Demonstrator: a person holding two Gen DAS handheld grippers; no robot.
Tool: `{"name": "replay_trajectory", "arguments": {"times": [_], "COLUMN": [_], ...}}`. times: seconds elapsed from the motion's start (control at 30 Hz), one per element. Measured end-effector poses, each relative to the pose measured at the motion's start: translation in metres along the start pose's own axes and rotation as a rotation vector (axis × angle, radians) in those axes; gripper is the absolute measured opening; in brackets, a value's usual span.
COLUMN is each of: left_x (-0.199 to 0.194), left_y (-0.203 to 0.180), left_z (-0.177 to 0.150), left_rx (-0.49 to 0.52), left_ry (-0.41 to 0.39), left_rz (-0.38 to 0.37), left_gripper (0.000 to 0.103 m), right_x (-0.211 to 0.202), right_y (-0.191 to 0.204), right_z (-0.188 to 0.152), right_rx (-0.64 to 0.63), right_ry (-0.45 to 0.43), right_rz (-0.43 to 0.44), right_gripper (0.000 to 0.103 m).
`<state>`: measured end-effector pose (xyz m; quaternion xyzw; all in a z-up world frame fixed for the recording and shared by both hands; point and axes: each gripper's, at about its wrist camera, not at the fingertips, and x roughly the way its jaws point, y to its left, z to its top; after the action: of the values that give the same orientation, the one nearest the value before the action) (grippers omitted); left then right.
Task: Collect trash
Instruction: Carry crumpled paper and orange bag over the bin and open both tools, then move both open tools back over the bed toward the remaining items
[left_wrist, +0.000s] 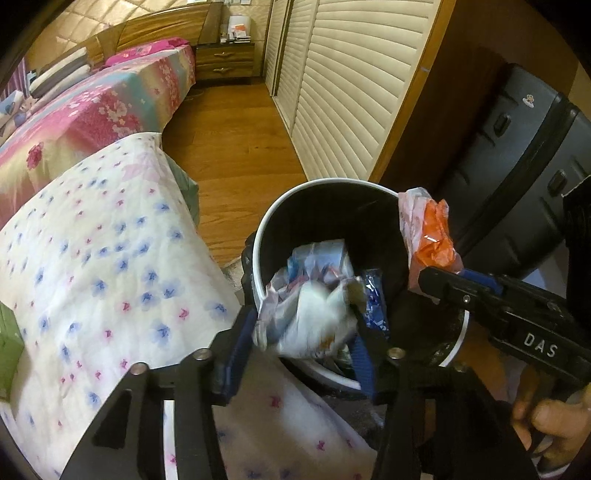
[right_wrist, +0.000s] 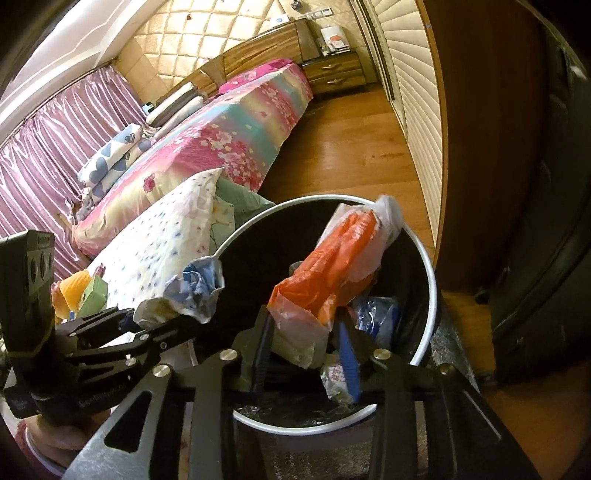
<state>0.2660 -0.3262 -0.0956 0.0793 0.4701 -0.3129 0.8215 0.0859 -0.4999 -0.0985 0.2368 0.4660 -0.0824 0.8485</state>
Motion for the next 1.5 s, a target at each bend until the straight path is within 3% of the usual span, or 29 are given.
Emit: {"name": "replay_trajectory", "arguments": {"times": [0.43,0.57,0.67,0.9,1.5], "left_x": [-0.037,-0.057,-0.069,-0.108,-0.186], "left_y": [0.012,0.021,0.032,0.066,0.157], "left_z": [-0.037,-0.061,-0.080,-0.115,-0.173], "left_rx": [-0.049,-0.080,-0.108,-0.202,-0.396], "left_ry": [-0.064,-0.088,-0.095,-0.124,-0.199], "left_rz": [-0.025,-0.011,0.002,0.035,0.171], "left_gripper": [0.053,0.056,0.056,0.056,0.056], "right_x": [-0.018,-0.024,-0.027,-0.029,0.002], "right_y": [0.009,0.026,0.042,0.084,0.185], "right_z": [-0.009,-0.018,-0.025,-0.038,-0.061], "right_rx": [0.029,0.013,0.002,-0.048,-0.218], "right_ry": [-0.036,-0.060,-0.067,-0.084,-0.006], "right_rz": [0.005,0.024,0.043,0.100,0.224], "right_gripper": [0.053,0.069,0.073,0.075,0.077]}}
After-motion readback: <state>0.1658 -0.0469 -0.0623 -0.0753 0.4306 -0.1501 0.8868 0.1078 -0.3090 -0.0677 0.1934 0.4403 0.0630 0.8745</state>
